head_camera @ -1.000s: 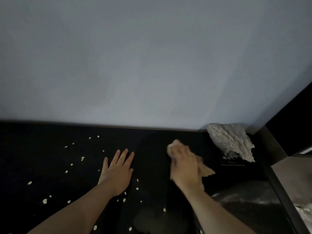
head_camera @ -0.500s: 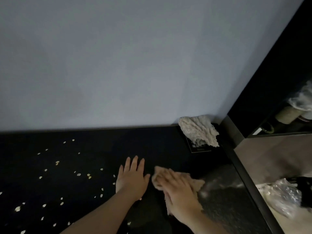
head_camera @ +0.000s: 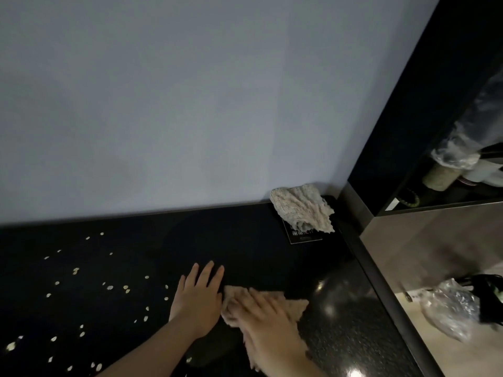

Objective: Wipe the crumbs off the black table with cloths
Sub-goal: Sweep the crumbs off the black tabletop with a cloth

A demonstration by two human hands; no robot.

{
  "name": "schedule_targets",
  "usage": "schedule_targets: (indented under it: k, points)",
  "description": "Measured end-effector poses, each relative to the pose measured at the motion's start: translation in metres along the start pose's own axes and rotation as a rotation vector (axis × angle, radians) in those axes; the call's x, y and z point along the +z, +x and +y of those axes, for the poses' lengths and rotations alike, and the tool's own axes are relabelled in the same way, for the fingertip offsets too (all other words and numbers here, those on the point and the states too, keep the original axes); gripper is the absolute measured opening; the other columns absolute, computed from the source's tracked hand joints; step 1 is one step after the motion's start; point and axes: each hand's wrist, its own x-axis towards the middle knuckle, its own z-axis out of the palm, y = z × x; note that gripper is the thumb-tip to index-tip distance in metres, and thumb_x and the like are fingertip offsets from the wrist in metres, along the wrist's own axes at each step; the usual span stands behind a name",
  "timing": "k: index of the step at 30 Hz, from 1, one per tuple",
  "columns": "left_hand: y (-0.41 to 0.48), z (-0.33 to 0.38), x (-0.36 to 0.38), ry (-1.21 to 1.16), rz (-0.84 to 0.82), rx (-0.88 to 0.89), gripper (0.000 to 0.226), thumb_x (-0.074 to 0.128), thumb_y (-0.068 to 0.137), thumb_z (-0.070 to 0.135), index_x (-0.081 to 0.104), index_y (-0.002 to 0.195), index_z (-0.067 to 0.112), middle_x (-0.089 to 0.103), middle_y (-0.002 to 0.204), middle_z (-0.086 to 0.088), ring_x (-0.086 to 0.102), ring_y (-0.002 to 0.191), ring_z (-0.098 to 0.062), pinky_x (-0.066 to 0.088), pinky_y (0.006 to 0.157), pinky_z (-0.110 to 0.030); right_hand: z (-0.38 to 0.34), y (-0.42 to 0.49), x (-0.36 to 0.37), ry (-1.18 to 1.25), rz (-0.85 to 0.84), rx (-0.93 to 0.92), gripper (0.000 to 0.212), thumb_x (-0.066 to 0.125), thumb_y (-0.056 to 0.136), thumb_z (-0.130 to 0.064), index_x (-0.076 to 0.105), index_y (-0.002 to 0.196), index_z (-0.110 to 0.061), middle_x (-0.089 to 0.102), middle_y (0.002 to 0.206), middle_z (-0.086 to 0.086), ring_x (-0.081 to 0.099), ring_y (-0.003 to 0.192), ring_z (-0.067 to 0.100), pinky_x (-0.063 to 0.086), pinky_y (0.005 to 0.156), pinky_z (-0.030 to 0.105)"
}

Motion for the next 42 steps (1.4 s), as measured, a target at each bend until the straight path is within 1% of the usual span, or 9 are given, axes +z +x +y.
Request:
schedule_targets:
  k: [3, 8, 14, 21, 24, 28, 34, 38, 42]
  points:
    - [-0.005, 0.001, 0.001, 0.002, 0.012, 0.001, 0.057, 0.023, 0.103, 0.040, -0.006, 0.150, 0.029, -0.011, 0.160, 0.002, -0.009, 0.147, -0.024, 0.004, 0.119, -0.042, 0.051, -0.015, -0.017, -0.005, 0.113, 0.146, 0.056, 0.068, 0.067, -0.020, 0.051, 0.114, -0.044, 0.056, 0.127, -0.019, 0.058, 0.113, 0.012, 0.047, 0.083, 0.041]
    - [-0.009, 0.009, 0.004, -0.016, 0.011, -0.029, 0.058, 0.023, 0.103, 0.040, -0.006, 0.151, 0.028, -0.010, 0.160, 0.001, -0.007, 0.147, -0.025, 0.005, 0.120, -0.042, 0.119, -0.035, -0.036, -0.025, 0.184, 0.963, 0.050, 0.033, 0.097, -0.032, 0.023, 0.145, -0.039, 0.016, 0.156, -0.011, 0.018, 0.141, 0.016, 0.016, 0.111, 0.049]
    - [-0.009, 0.025, 0.003, -0.050, 0.010, -0.077, 0.057, 0.022, 0.103, 0.039, -0.004, 0.151, 0.025, -0.009, 0.160, 0.000, -0.007, 0.147, -0.027, 0.007, 0.120, -0.041, 0.055, -0.040, -0.007, -0.086, 0.008, 0.141, 0.045, 0.041, 0.076, -0.039, 0.047, 0.120, -0.044, 0.058, 0.124, -0.020, 0.060, 0.108, 0.006, 0.046, 0.086, 0.035]
    - [-0.014, 0.041, 0.002, -0.066, -0.010, -0.064, 0.056, 0.022, 0.103, 0.038, -0.001, 0.152, 0.022, -0.008, 0.160, -0.001, -0.007, 0.147, -0.026, 0.009, 0.120, -0.040, 0.151, -0.084, -0.045, -0.041, 0.256, 0.886, 0.049, 0.029, 0.097, -0.031, 0.025, 0.145, -0.037, 0.016, 0.155, -0.014, 0.025, 0.139, 0.017, 0.023, 0.109, 0.042]
    - [-0.013, 0.053, 0.004, -0.058, -0.008, -0.018, 0.056, 0.022, 0.103, 0.038, 0.000, 0.152, 0.022, -0.008, 0.160, -0.001, -0.007, 0.147, -0.024, 0.008, 0.119, -0.041, 0.101, -0.086, -0.019, 0.045, 0.223, 0.525, 0.055, 0.042, 0.075, -0.024, 0.052, 0.129, -0.035, 0.040, 0.143, -0.013, 0.052, 0.120, 0.018, 0.040, 0.096, 0.040]
    - [-0.018, 0.081, 0.009, -0.009, -0.016, 0.078, 0.055, 0.021, 0.103, 0.038, 0.002, 0.152, 0.023, -0.007, 0.160, 0.000, -0.007, 0.147, -0.021, 0.005, 0.118, -0.042, 0.074, -0.101, -0.021, -0.076, 0.025, 0.058, 0.048, 0.047, 0.074, -0.044, 0.046, 0.122, -0.044, 0.056, 0.127, -0.020, 0.059, 0.108, 0.005, 0.032, 0.087, 0.032]
    - [-0.030, 0.095, 0.020, 0.042, -0.001, 0.120, 0.054, 0.021, 0.103, 0.039, 0.001, 0.152, 0.025, -0.007, 0.160, 0.003, -0.008, 0.147, -0.018, 0.001, 0.118, -0.044, 0.137, -0.139, -0.046, -0.099, 0.268, 0.847, 0.052, 0.035, 0.094, -0.035, 0.024, 0.145, -0.039, 0.017, 0.154, -0.016, 0.027, 0.138, 0.012, 0.028, 0.106, 0.039]
    - [-0.036, 0.097, 0.021, 0.039, -0.002, 0.115, 0.055, 0.021, 0.103, 0.039, -0.001, 0.152, 0.024, -0.009, 0.160, 0.002, -0.010, 0.147, -0.019, 0.001, 0.119, -0.043, 0.073, -0.136, -0.015, -0.046, 0.186, 0.383, 0.048, 0.049, 0.070, -0.032, 0.062, 0.116, -0.038, 0.057, 0.129, -0.011, 0.055, 0.110, 0.007, 0.038, 0.092, 0.032]
    - [-0.041, 0.096, 0.020, 0.057, 0.005, 0.139, 0.054, 0.020, 0.103, 0.039, -0.001, 0.151, 0.025, -0.008, 0.160, 0.004, -0.009, 0.147, -0.017, -0.001, 0.119, -0.044, 0.106, -0.151, -0.019, -0.114, 0.125, 0.222, 0.036, 0.041, 0.087, -0.037, 0.061, 0.118, -0.037, 0.028, 0.150, -0.017, 0.050, 0.117, 0.000, 0.034, 0.101, 0.026]
